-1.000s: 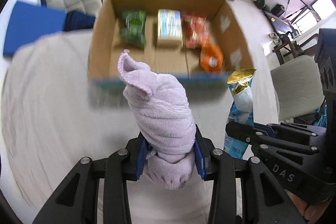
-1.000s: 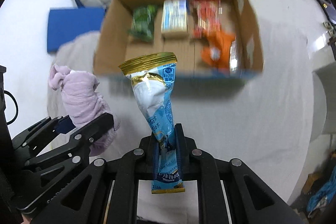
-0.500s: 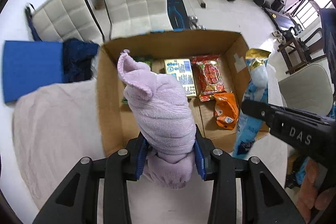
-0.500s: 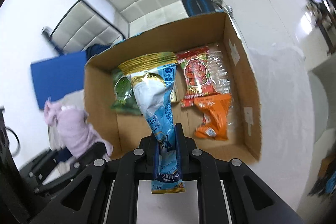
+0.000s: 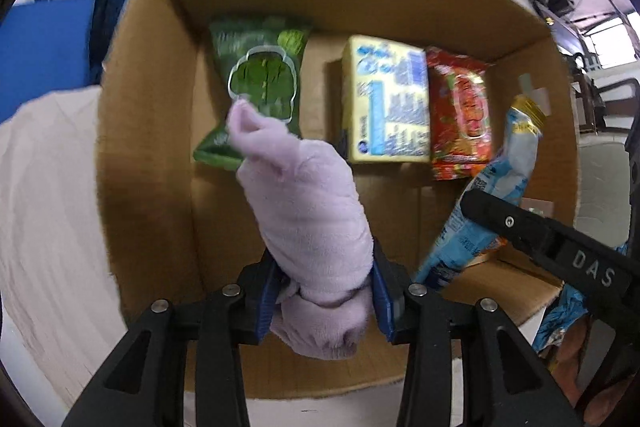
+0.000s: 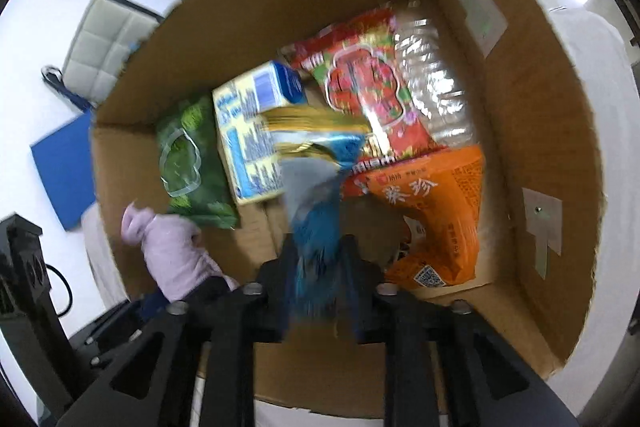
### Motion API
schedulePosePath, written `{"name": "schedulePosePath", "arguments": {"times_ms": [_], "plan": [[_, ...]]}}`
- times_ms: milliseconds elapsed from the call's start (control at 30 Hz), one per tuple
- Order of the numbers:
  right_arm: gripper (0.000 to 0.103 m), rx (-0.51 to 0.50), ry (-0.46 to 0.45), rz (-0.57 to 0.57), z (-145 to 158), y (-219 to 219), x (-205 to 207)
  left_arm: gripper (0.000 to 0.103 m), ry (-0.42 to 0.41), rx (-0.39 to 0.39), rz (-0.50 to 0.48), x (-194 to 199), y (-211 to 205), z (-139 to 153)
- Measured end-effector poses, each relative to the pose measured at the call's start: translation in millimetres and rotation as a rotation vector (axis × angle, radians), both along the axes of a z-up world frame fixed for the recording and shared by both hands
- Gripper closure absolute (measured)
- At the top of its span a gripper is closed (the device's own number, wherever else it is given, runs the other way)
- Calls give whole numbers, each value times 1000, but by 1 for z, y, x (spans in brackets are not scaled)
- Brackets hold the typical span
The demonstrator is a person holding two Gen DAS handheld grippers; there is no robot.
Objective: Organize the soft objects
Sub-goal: 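Place the sock and ice-pop tube into the box and open both tools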
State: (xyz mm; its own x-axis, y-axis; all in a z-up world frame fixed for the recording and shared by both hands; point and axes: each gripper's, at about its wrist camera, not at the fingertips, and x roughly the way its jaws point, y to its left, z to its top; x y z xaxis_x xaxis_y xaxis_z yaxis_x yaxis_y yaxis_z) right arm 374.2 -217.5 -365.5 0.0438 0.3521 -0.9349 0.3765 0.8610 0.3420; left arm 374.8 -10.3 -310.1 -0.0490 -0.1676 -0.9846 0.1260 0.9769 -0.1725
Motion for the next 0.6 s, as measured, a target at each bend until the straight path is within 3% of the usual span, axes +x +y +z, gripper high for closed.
{"name": "schedulePosePath", "arguments": {"times_ms": [67, 133, 233, 367, 533, 600], "plan": [[60, -33, 7, 23, -2, 2, 1, 63, 18, -2, 20, 1, 3, -3], [49, -54, 6, 53, -2, 6, 1, 51, 10, -1, 33, 0, 5, -2], [49, -81, 2, 84, 0, 11, 0, 32, -21, 14, 40, -1, 7, 6], [44, -150, -13, 129, 8, 18, -3, 23, -48, 23, 48, 0, 10, 18], [14, -277, -34, 187, 17, 20, -16, 5, -99, 59, 59, -3, 12, 38], [10, -305, -45, 199, 18, 21, -21, 3, -117, 66, 67, -6, 11, 41]]}}
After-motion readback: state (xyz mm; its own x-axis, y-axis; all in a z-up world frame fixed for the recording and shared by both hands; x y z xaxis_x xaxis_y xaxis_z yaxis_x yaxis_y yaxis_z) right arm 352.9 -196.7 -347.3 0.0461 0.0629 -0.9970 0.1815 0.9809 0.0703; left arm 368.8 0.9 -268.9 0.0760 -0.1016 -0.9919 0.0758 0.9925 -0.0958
